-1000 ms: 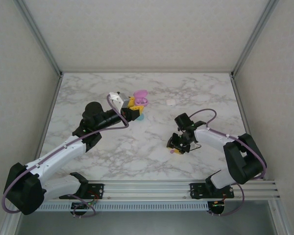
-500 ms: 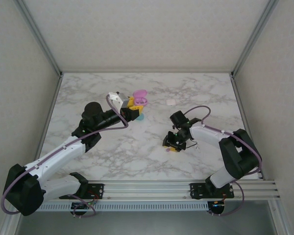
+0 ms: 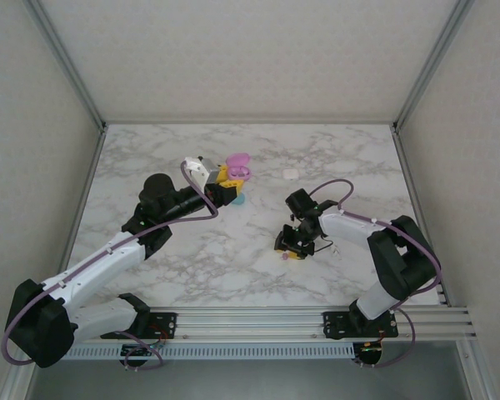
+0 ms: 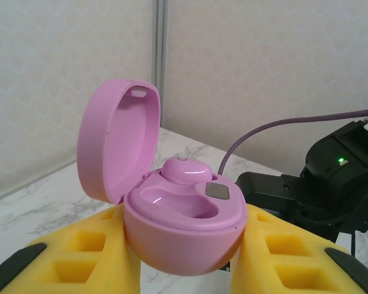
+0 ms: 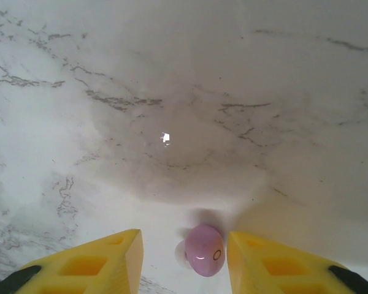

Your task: Insert wireless bluetooth earbuds into charging case

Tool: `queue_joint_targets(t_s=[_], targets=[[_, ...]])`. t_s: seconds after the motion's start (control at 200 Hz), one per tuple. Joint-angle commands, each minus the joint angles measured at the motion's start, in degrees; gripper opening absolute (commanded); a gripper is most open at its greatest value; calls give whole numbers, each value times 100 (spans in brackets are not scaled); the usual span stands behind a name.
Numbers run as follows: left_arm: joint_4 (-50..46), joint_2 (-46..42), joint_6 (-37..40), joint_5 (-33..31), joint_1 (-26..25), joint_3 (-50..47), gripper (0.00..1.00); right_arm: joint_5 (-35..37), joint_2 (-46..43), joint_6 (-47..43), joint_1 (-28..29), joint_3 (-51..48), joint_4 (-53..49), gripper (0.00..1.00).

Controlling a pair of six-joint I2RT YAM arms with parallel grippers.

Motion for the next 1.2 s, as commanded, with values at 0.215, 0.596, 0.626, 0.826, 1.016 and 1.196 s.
queue_joint_targets(t_s=[0.215,0.596,0.626,0.826,1.016,1.196], targets=[[44,-176,68,-74,-48,46,25,-20,254,34,173,183,-91,39],[18,-188,85,-83,-48,64,25,-124,232,53,250,408,3,35],[18,-199,86,-83,-48,64,25,-108,227,46,244,426,-9,35],[9,-198,82,-82,-48,63,25,-74,308,16,262,472,-11,34],[0,-213,86,-108,-46,63,25,48,407,7,305,619,-102,35],[0,-218,94,-117,-41,60,25,374,571,-91,364,924,-457,38]])
